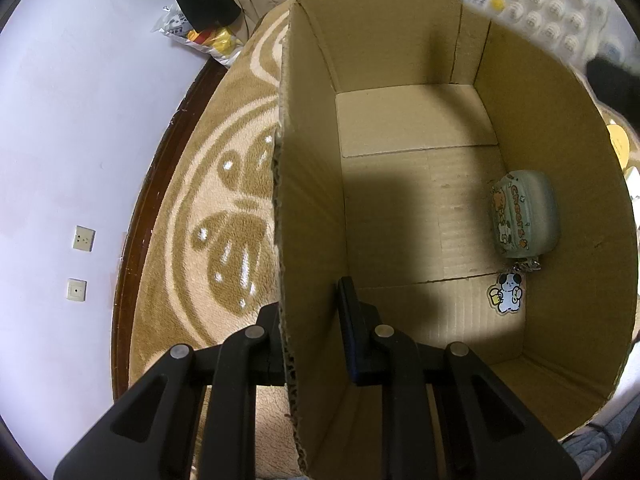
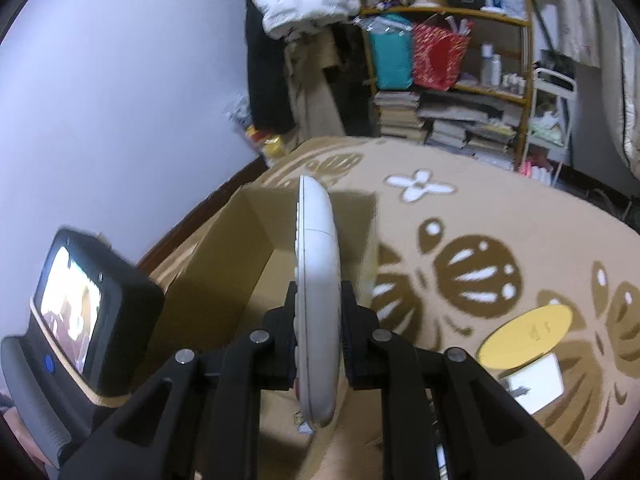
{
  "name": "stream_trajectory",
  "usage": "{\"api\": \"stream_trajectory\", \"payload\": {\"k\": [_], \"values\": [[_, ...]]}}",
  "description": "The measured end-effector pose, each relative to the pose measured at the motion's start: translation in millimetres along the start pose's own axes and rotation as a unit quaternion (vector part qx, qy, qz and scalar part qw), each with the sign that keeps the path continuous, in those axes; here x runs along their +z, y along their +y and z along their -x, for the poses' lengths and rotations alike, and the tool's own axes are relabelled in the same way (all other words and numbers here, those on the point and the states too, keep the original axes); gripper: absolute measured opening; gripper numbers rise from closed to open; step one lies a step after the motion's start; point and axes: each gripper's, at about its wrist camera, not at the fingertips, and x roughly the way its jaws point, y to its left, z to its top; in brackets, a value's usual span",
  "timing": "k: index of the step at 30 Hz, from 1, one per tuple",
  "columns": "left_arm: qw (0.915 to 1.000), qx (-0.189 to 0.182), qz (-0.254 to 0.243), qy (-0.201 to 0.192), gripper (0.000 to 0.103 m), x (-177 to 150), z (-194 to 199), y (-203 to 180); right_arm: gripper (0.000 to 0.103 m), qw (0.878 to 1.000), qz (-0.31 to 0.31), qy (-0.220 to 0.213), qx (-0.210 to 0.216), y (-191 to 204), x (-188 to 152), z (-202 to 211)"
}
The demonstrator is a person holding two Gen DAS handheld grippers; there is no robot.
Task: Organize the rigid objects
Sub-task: 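Carry the white remote over the box and release it inside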
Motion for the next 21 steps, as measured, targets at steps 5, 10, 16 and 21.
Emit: {"api": "stream_trajectory", "payload": {"k": [5, 10, 16, 21], "values": [[1.0, -0.005, 0.003, 0.001, 0.02, 1, 0, 2, 0.018, 1.0, 0.015, 0.018, -0.001, 8, -6, -11], [1.0, -0.006, 0.004, 0.002, 0.02, 1, 1, 3, 0.018, 0.999, 0.02, 0.029, -0.002, 8, -9, -17], [1.0, -0.008, 0.004, 0.002, 0.02, 2, 1, 3, 0.018, 0.999, 0.022, 0.034, -0.006, 9, -10, -21], [1.0, -0.008, 0.004, 0.001, 0.02, 2, 1, 3, 0.018, 0.999, 0.031, 0.044, -0.007, 13, -13, -27]]}}
